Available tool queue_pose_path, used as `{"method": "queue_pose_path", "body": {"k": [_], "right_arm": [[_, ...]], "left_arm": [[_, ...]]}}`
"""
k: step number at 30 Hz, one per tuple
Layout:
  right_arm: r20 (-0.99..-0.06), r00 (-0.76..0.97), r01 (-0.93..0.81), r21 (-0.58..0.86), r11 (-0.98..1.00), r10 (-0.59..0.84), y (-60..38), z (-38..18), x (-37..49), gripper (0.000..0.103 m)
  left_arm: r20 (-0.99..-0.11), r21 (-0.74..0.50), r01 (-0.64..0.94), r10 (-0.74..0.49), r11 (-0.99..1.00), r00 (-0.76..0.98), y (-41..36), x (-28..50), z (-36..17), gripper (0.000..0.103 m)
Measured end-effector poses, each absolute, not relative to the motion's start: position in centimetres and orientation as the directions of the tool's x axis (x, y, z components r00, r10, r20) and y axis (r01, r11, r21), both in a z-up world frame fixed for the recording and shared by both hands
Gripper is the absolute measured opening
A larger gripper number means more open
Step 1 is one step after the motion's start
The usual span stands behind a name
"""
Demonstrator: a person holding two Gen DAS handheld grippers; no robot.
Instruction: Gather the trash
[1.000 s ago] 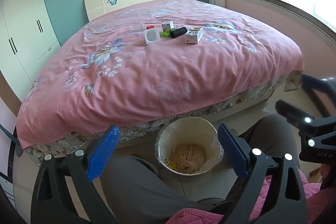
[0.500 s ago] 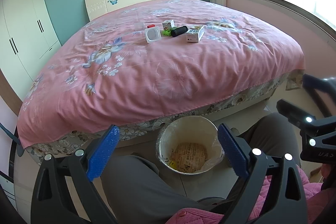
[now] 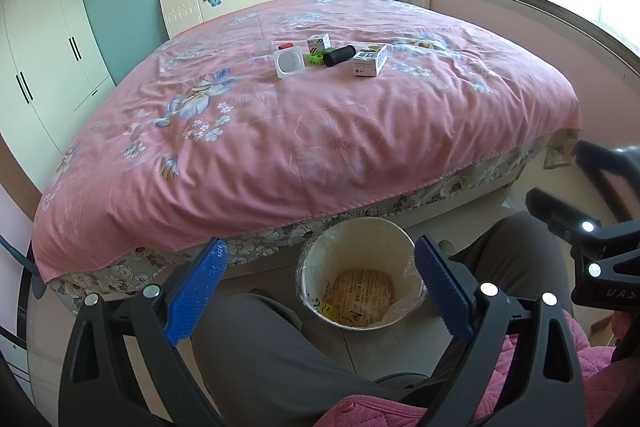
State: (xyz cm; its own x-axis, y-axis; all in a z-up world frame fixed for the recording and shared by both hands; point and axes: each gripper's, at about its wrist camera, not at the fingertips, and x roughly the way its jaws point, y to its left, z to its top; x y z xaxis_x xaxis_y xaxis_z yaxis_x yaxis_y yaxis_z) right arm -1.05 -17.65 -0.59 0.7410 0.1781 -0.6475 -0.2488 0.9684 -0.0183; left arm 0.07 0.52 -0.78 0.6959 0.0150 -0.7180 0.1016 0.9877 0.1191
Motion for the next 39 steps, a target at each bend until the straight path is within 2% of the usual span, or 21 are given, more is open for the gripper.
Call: {"method": "queue_pose_path", "body": {"k": [39], "right_arm": [[-0.65, 0.739, -0.249, -0.018, 0.968, 0.178, -17.7, -0.57, -1.31, 0.096]], "left_arm": [[-0.723, 0.123, 0.102, 0.019, 0.987, 0.691, 0.34, 0.26, -0.73, 0.096]]}}
